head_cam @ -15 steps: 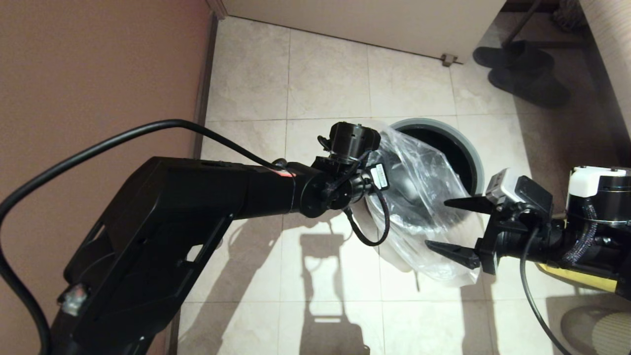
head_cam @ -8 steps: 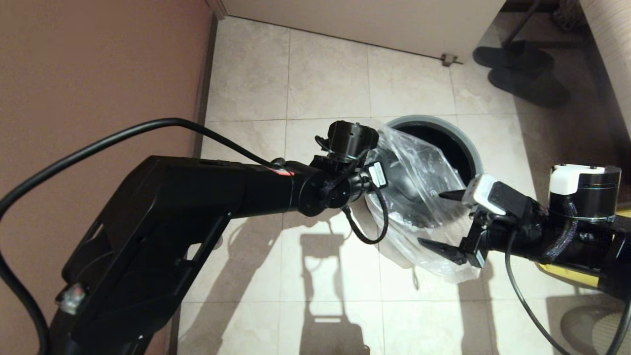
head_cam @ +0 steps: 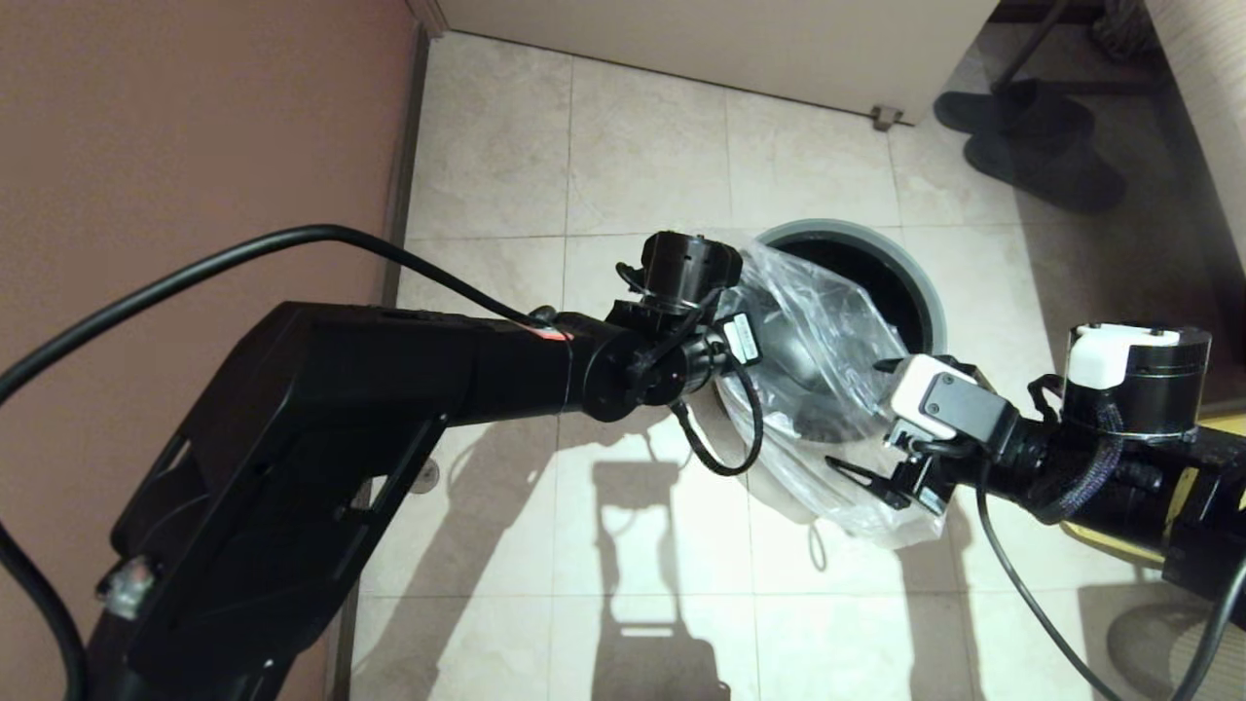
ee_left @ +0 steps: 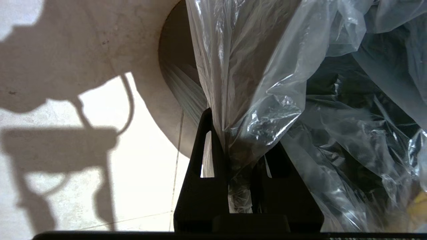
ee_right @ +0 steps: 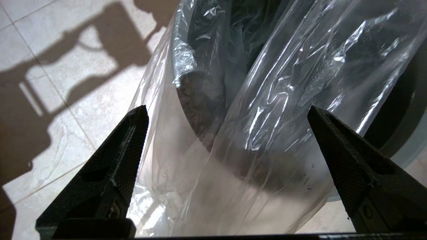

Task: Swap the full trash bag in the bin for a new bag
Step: Put the new garbage bag on the trash can

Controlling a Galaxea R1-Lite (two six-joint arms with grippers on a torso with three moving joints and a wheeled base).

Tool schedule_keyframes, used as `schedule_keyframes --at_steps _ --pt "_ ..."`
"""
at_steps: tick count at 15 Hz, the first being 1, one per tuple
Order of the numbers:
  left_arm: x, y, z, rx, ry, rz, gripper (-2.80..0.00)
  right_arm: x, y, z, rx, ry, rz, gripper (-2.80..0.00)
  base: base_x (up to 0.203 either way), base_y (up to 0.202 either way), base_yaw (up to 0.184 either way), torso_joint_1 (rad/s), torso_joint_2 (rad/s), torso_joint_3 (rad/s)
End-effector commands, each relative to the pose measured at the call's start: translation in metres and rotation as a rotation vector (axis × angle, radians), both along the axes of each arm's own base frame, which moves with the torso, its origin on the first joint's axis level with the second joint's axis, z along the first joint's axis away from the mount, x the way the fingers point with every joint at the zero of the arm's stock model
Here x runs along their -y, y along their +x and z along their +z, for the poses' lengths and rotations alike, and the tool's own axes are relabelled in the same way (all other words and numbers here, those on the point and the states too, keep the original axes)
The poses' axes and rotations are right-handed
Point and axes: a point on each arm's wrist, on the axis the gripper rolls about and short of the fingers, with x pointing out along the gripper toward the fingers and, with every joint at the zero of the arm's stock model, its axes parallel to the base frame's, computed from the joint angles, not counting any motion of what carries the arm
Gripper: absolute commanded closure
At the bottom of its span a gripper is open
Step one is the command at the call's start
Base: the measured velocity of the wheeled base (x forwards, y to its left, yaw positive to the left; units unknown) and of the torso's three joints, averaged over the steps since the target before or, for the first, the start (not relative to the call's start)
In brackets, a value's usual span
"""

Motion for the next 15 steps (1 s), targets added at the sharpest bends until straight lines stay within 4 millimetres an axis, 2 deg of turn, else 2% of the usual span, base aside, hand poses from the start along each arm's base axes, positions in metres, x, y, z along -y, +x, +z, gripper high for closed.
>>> schedule_keyframes --at_steps 1,5,10,11,15 --pt "-0.001 -0.002 0.007 0.007 -0.014 0.0 0.0 -0.001 0.001 -0.002 0.021 -0.008 0.004 -2.8 0.0 0.0 0.0 0.0 0.0 0.0" --pt "-0.004 -0.005 0.013 -0.001 -0.042 0.004 0.0 -0.003 0.007 -0.021 0.08 0.003 0.005 -2.8 0.0 0.0 0.0 0.0 0.0 0.0" --pt "-0.003 -0.006 0.011 -0.028 -0.068 -0.014 0.0 -0.007 0.026 -0.046 0.279 0.058 -0.002 -2.8 0.0 0.0 0.0 0.0 0.0 0.0" --pt "-0.003 -0.007 0.012 -0.028 -0.068 -0.015 0.0 -0.005 0.027 -0.048 0.286 0.046 -0.009 0.0 0.0 0.0 0.0 0.0 0.0 0.0" --pt "-0.004 -0.007 0.012 -0.031 -0.065 -0.015 0.0 -0.002 0.026 -0.043 0.3 0.051 -0.022 0.0 0.0 0.0 0.0 0.0 0.0 0.0"
